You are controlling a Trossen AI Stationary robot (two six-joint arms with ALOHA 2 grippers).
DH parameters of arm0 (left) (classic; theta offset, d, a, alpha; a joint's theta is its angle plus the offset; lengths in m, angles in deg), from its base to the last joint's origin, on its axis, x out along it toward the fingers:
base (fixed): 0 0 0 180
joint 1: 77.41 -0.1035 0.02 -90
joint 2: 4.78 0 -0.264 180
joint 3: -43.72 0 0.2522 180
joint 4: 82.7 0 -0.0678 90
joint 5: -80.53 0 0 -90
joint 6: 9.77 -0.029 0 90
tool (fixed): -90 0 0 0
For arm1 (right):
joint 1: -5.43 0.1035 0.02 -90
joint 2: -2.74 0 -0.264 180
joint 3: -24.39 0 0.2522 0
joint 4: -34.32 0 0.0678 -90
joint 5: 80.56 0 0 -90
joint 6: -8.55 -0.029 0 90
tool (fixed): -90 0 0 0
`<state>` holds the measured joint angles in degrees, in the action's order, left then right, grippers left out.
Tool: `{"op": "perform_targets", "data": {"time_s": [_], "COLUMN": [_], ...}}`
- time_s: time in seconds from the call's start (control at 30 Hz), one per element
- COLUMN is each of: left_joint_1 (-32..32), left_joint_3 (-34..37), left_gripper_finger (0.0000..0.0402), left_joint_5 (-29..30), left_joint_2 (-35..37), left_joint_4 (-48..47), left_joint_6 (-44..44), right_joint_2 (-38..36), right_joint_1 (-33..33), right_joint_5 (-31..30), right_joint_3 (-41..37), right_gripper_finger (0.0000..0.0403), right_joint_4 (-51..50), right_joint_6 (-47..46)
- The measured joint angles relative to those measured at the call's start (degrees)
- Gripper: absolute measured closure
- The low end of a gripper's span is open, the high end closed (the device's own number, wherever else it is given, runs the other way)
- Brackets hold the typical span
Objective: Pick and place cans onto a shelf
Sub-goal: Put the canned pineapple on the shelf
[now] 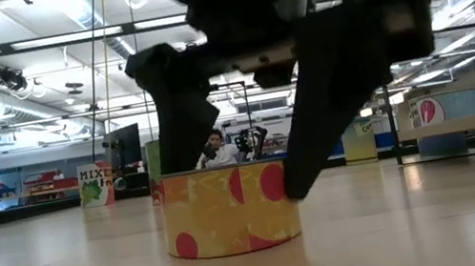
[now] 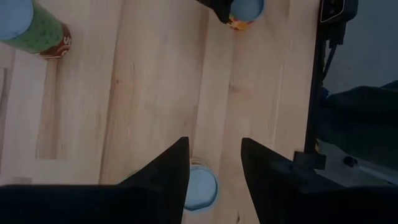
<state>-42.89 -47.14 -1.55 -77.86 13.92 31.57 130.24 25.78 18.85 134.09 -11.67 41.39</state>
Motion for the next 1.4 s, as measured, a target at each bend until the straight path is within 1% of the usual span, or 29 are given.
{"op": "perform_targets", "data": {"time_s": [0.1,0.27,0.33,0.43,0.53,0.63,0.77,0.93,1.03,1.17,1.3,1.4], "left_joint_1": [0.00,0.00,0.00,-0.01,-0.02,-0.30,-1.30,-3.12,-4.14,-4.66,-4.85,-4.85], "left_joint_3": [0.00,0.00,0.00,0.00,0.00,-0.21,-2.83,-8.83,-11.74,-13.43,-13.49,-13.49], "left_gripper_finger": [0.0251,0.0251,0.0251,0.0251,0.0251,0.0251,0.0251,0.0251,0.0251,0.0251,0.0251,0.0251], "left_joint_5": [0.67,2.56,2.60,3.33,3.94,4.55,5.98,12.62,17.49,21.73,22.10,22.07], "left_joint_2": [0.00,0.00,0.00,0.00,0.03,1.28,3.46,5.84,6.68,6.95,6.81,6.71], "left_joint_4": [0.00,0.00,0.00,-0.01,-0.05,-0.49,-0.63,1.03,5.42,13.20,20.22,23.42], "left_joint_6": [0.00,0.31,0.31,0.02,-0.37,1.11,1.49,-4.52,-9.33,-15.88,-22.94,-27.12], "right_joint_2": [-0.05,0.00,0.00,0.00,-0.11,-1.47,-7.88,-17.36,-22.63,-28.60,-33.03,-34.97], "right_joint_1": [-0.45,-0.58,-0.58,-0.56,-0.69,-1.82,-4.28,-7.19,-8.59,-8.32,-4.32,-0.58], "right_joint_5": [2.37,2.86,2.88,2.85,2.30,2.29,2.25,1.37,-3.79,-16.93,-30.66,-37.76], "right_joint_3": [-0.90,-2.68,-2.66,-1.78,1.16,4.61,5.86,5.91,5.97,5.97,5.97,5.97], "right_gripper_finger": [0.0037,0.0057,0.0067,0.0089,0.0110,0.0112,0.0107,0.0102,0.0108,0.0109,0.0108,0.0109], "right_joint_4": [2.58,3.83,4.72,5.37,4.59,0.43,-3.08,-5.42,-8.39,-17.55,-32.05,-44.89], "right_joint_6": [1.11,1.13,-0.39,-6.26,-15.72,-27.78,-43.82,-63.17,-78.18,-93.33,-108.15,-122.29]}}
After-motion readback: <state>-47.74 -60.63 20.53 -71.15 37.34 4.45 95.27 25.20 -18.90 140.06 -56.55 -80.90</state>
